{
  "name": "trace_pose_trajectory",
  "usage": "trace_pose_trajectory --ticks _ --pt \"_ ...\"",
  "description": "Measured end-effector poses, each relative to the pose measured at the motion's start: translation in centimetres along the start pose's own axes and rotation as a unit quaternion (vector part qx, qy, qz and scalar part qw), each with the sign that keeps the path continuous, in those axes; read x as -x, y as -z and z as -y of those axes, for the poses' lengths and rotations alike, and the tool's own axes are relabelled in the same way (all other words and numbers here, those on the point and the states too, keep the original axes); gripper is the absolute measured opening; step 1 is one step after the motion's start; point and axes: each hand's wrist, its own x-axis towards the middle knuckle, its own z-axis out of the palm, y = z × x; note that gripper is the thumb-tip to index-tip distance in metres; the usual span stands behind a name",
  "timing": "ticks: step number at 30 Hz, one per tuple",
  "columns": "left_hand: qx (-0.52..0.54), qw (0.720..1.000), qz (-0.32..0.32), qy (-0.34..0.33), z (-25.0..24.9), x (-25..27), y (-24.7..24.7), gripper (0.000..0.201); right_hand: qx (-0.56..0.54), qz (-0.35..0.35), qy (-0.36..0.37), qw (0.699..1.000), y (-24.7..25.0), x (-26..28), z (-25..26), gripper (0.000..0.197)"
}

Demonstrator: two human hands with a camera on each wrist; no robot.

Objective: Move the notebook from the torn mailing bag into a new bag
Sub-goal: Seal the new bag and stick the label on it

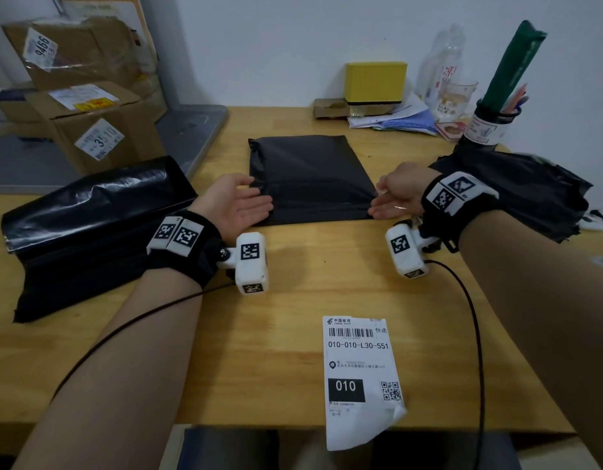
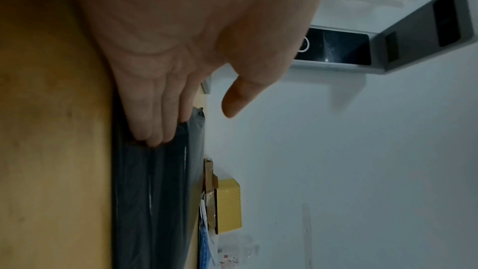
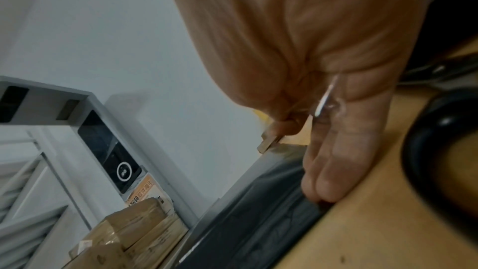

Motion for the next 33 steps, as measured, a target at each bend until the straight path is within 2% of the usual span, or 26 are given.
trace_pose_trajectory --ticks 2,4,7,10,12,16,22,29,33 --pt "-0.012 0.999 -0.01 -0.032 -0.1 0.2 -0.1 0.046 0.023 -0.014 0.027 0.999 0.0 0.6 0.0 0.017" --pt "0.017 0.999 0.029 -0.03 -0.3 0.7 -0.2 0.041 0.014 -0.01 0.06 0.998 0.0 0.9 0.3 0.018" --pt "0.046 0.994 0.1 -0.001 -0.8 1.4 -1.8 0.037 -0.062 0.062 0.067 0.994 -0.9 1.5 1.3 0.022" --pt "-0.026 0.993 0.109 0.022 -1.1 1.1 -4.2 0.04 -0.064 0.146 0.065 0.985 -3.6 2.6 2.3 0.028" --pt "-0.073 0.992 0.093 0.043 -1.1 0.7 -5.2 0.046 -0.045 0.163 0.066 0.983 -5.8 2.6 2.4 0.034" --pt "-0.113 0.988 0.055 0.091 -0.1 0.0 -5.0 0.052 -0.016 0.15 0.015 0.988 -8.0 0.9 1.3 0.038" --pt "-0.027 0.992 0.037 0.116 0.4 -1.1 -3.1 0.048 0.014 0.087 0.006 0.996 -6.6 0.1 1.1 0.041" --pt "-0.003 0.995 -0.018 0.097 -0.2 0.1 -0.8 0.041 0.133 -0.002 0.023 0.991 -2.6 0.3 0.7 0.037" --pt "-0.04 0.996 -0.041 0.066 0.1 1.6 -1.2 0.036 0.167 0.023 0.033 0.985 -1.5 2.0 0.1 0.028"
